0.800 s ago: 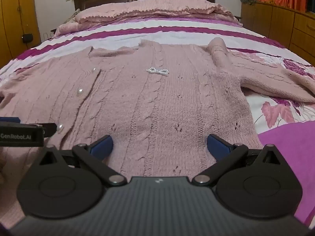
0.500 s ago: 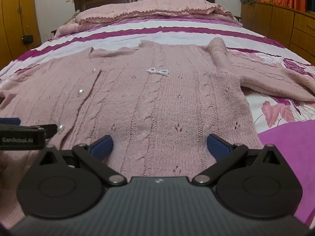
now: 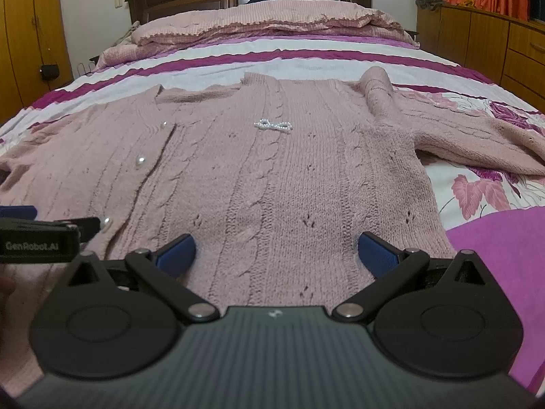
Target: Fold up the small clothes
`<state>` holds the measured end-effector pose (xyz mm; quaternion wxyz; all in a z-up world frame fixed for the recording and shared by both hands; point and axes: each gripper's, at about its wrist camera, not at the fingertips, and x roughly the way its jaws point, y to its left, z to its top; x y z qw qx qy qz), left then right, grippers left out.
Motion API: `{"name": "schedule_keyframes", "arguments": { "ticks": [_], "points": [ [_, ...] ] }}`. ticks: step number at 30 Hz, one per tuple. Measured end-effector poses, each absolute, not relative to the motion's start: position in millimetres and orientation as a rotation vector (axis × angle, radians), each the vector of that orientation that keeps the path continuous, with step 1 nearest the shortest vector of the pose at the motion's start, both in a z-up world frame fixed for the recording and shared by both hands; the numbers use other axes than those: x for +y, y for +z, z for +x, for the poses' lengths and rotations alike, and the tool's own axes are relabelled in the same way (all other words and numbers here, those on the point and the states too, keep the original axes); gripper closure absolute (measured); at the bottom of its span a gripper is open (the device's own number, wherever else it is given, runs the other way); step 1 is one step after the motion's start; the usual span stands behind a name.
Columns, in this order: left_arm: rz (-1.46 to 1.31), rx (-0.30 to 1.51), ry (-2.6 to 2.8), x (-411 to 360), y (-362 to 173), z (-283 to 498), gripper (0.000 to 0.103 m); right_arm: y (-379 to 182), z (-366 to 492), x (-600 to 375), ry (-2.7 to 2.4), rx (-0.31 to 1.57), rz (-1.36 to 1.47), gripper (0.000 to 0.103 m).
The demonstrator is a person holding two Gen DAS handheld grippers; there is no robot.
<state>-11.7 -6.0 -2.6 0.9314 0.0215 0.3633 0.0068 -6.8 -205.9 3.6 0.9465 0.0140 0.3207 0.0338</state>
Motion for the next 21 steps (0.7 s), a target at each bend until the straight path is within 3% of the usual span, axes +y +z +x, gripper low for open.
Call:
{"name": "schedule_keyframes", "arguments": {
  "ticks": [13, 21],
  "points": [
    [0.022, 0.840, -0.011, 0, 23, -8, 0.000, 37, -13, -224, 0.175, 0.680, 0.211, 0.000],
    [0.071, 0.801, -0.009, -13, 52, -19, 0.000, 62, -20, -232, 0.197, 0.624, 0.189, 0.000]
  ]
}}
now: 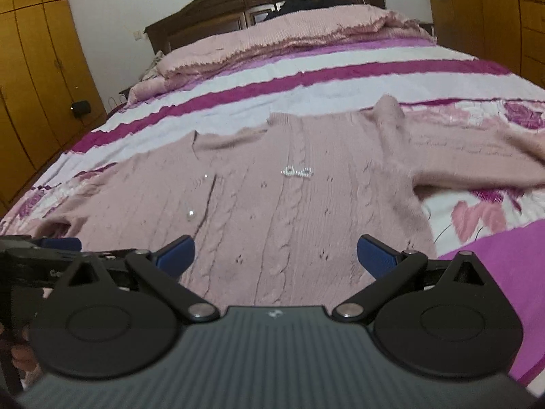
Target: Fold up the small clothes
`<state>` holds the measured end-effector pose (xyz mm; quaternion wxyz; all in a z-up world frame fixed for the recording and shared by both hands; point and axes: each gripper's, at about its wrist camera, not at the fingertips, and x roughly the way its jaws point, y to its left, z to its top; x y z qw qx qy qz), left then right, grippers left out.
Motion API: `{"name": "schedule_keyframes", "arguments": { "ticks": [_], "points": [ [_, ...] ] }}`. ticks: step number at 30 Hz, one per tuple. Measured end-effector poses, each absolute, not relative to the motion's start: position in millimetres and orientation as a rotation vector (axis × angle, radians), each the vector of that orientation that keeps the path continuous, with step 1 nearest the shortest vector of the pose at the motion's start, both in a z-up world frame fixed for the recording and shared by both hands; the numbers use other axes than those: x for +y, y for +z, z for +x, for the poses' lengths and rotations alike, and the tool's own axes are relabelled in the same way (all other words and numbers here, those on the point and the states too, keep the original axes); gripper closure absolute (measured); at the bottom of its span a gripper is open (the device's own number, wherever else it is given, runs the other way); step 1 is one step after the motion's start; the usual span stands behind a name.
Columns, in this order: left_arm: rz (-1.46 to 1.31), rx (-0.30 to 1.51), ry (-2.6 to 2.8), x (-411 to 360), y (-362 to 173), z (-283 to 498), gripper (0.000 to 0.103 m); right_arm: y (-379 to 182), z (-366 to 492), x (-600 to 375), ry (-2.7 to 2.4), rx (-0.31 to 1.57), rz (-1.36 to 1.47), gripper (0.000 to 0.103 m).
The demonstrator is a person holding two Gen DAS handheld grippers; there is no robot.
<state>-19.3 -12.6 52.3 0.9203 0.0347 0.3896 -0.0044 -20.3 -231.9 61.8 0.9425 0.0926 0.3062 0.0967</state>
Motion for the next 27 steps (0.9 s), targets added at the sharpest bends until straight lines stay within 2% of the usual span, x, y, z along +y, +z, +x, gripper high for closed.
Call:
{"name": "schedule_keyframes", "arguments": {
  "ticks": [10, 27],
  "points": [
    [0.009, 0.812, -0.017, -17, 67, -21, 0.000, 64, -18, -247, 0.184, 0.630, 0.172, 0.000],
    [-0.001, 0.871, -0.012, -29, 62, -4, 0.000, 66, -10, -310, 0.144, 0.637, 0.086, 0.000]
  ]
}}
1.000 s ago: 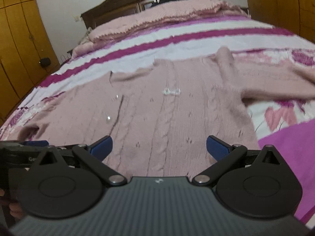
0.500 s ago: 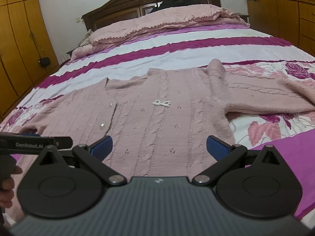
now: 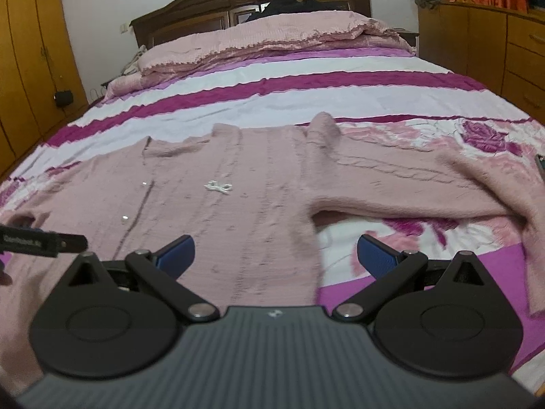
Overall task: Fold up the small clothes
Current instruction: 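Grasp the cardigan sleeve cuff with the right gripper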
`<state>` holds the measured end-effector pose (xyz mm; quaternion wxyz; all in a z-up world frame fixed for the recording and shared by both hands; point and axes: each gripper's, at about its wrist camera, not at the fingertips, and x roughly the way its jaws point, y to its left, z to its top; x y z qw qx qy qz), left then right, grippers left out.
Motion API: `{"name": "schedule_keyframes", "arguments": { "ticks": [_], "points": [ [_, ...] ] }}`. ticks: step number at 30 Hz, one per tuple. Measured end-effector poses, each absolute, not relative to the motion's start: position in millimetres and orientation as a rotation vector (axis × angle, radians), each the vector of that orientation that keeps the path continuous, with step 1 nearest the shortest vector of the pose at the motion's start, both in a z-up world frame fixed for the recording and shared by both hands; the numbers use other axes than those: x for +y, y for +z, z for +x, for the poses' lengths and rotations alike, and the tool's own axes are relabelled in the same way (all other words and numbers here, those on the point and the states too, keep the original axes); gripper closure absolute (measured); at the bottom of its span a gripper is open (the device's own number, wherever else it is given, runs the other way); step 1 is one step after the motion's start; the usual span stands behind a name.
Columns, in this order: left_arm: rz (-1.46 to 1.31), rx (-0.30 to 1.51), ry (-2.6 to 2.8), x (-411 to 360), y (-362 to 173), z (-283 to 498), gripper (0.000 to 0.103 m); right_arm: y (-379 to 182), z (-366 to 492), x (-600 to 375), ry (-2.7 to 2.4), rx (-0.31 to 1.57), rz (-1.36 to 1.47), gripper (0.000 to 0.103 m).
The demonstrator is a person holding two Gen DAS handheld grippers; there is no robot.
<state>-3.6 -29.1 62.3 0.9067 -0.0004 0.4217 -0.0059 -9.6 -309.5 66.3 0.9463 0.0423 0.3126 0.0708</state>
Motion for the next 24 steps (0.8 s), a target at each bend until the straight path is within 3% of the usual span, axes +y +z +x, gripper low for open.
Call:
{"name": "schedule_keyframes", "arguments": {
  "ticks": [20, 24],
  "points": [
    [0.058, 0.893, 0.065, -62, 48, 27, 0.000, 34, 36, -409, 0.092, 0.695, -0.234, 0.000],
    [0.055, 0.900, 0.081, -57, 49, 27, 0.000, 27, 54, -421, 0.089, 0.714, -0.299, 0.010]
  ]
}}
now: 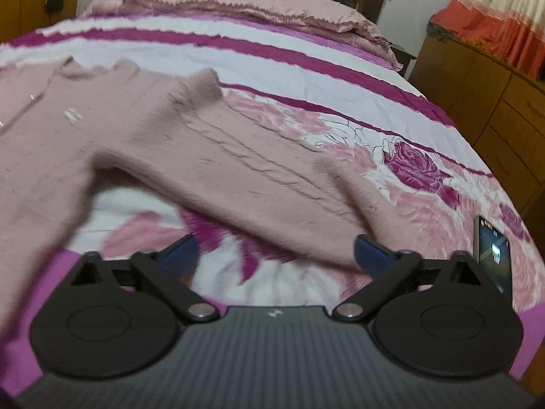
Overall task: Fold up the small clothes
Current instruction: 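Grasp the cardigan sleeve cuff with the right gripper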
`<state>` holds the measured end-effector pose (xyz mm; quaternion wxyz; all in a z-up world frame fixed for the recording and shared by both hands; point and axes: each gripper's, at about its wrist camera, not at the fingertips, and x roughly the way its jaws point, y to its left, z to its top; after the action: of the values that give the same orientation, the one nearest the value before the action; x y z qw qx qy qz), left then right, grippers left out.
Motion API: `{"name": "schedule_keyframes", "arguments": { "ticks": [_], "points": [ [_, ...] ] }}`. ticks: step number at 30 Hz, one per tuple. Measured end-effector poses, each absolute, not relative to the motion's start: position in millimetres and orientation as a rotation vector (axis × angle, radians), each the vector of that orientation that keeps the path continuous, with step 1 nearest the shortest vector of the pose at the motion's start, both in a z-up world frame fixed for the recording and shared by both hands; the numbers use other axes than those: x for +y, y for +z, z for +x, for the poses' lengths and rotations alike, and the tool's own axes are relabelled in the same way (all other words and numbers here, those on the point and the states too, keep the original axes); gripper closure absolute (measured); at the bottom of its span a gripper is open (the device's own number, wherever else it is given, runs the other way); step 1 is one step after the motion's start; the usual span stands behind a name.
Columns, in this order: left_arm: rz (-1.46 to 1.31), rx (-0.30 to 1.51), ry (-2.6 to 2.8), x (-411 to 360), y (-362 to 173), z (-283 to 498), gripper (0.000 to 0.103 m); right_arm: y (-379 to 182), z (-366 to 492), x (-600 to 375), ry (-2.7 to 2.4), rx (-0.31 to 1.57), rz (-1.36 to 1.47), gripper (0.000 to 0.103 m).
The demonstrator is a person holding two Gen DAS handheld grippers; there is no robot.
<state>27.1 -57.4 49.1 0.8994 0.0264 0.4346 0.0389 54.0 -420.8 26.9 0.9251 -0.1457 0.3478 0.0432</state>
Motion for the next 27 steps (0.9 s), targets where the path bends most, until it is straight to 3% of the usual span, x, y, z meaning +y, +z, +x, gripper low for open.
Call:
{"name": "schedule_keyframes", "arguments": {
  "ticks": [1, 3, 5, 6, 10, 12, 15, 27],
  "points": [
    [0.052, 0.899, 0.084, -56, 50, 27, 0.000, 26, 59, -424, 0.082, 0.718, -0.313, 0.011],
    [0.049, 0.896, 0.092, -54, 51, 26, 0.000, 26, 67, -430, 0.071, 0.734, -0.323, 0.025],
    [0.042, 0.894, 0.099, -53, 54, 25, 0.000, 26, 72, -435, 0.053, 0.743, -0.318, 0.028],
    [0.037, 0.893, 0.103, -51, 55, 25, 0.000, 24, 74, -438, 0.037, 0.751, -0.311, 0.036],
    [0.016, 0.864, 0.112, -48, 59, 21, 0.000, 19, 77, -444, -0.009, 0.763, -0.273, 0.048],
    [0.004, 0.859, 0.116, -47, 59, 20, 0.000, 18, 78, -444, -0.045, 0.755, -0.267, 0.071],
    [-0.012, 0.864, 0.103, -47, 59, 17, 0.000, 19, 76, -443, -0.106, 0.730, -0.248, 0.090],
    [0.033, 0.856, 0.026, -40, 61, 7, 0.000, 91, 29, -441, -0.238, 0.448, 0.147, 0.094]
  ]
}}
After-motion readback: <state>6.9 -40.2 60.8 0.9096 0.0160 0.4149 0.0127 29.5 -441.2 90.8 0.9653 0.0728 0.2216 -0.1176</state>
